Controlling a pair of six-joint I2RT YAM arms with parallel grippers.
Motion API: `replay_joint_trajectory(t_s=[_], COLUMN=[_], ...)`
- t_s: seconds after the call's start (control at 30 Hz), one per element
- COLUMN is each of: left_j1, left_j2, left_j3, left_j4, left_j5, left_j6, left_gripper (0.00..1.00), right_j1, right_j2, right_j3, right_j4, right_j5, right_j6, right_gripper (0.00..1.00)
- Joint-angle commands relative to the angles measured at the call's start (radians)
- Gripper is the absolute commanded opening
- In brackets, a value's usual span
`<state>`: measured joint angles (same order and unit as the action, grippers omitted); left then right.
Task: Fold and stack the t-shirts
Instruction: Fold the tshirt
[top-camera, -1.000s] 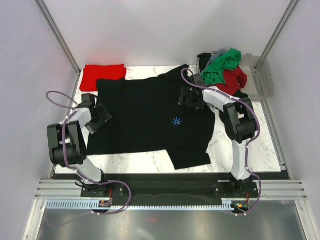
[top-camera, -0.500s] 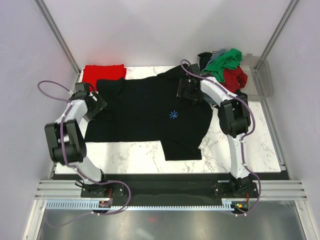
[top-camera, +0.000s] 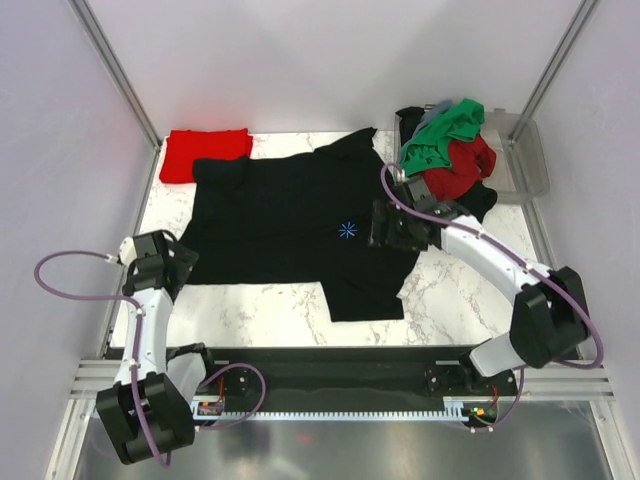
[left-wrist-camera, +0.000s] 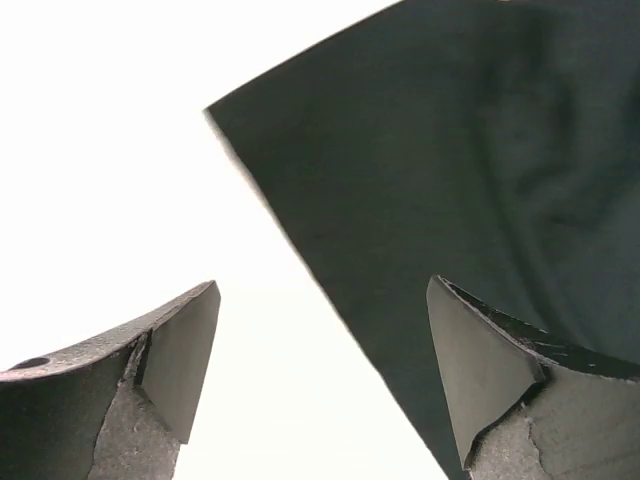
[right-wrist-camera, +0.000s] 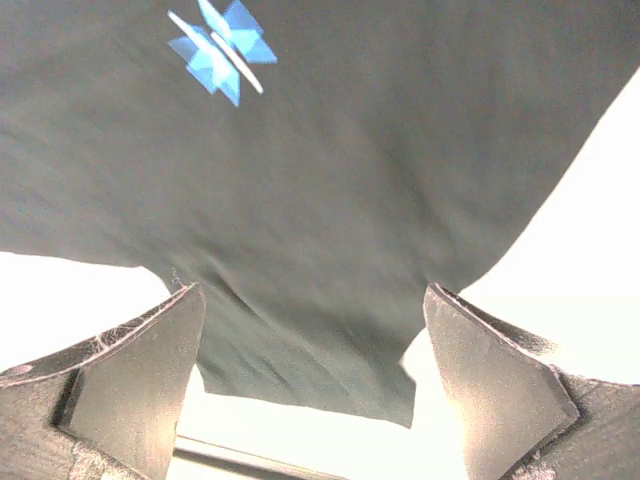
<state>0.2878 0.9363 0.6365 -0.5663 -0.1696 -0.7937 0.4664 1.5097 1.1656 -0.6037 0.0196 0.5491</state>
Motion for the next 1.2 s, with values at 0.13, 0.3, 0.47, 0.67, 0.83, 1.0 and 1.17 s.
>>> replay_joint_trajectory(t_s=[0.13, 0.3, 0.47, 0.67, 0.83, 1.0, 1.17], left_j1=[0.074, 0.083, 0.083, 0.083, 0.083, 0.083, 0.085], left_j2=[0.031, 0.159, 0.306, 0.416, 0.466, 0.423, 0.352], left_j3=[-0.110, -0.112, -0.074, -0.032, -0.009, -0.024, -0.047], left_j4=[0.077, 0.184, 0.253, 0.341, 0.379, 0.372, 0.344], left_j5=[-0.033, -0.004, -0.013, -0.021, 0.030, 0.039, 0.027], left_j6=[-0.113, -0.115, -0.067, -0.038, -0.042, -0.036, -0.033], left_gripper=[0.88, 0.82, 0.74, 0.58, 0.08, 0.02, 0.02], right_j1=[-0.002, 0.000, -0.002, 0.026, 0.098, 0.162, 0.262], right_j2=[-0.239, -0.360, -0.437, -0.468, -0.494, -0.432, -0.347], right_j3=[-0.268, -0.421, -0.555, -0.656, -0.722, -0.698, -0.676], right_j4=[-0.002, -0.007, 0.013, -0.001, 0.060, 0.145, 0.168], right_j5=[-0.015, 0.016, 0.062, 0.045, 0.034, 0.019, 0.043], right_j6=[0.052, 0.103, 0.163, 0.254, 0.307, 0.328, 0.376], right_gripper=[0.98, 0.98, 0.98, 0.98, 0.95, 0.87, 0.69])
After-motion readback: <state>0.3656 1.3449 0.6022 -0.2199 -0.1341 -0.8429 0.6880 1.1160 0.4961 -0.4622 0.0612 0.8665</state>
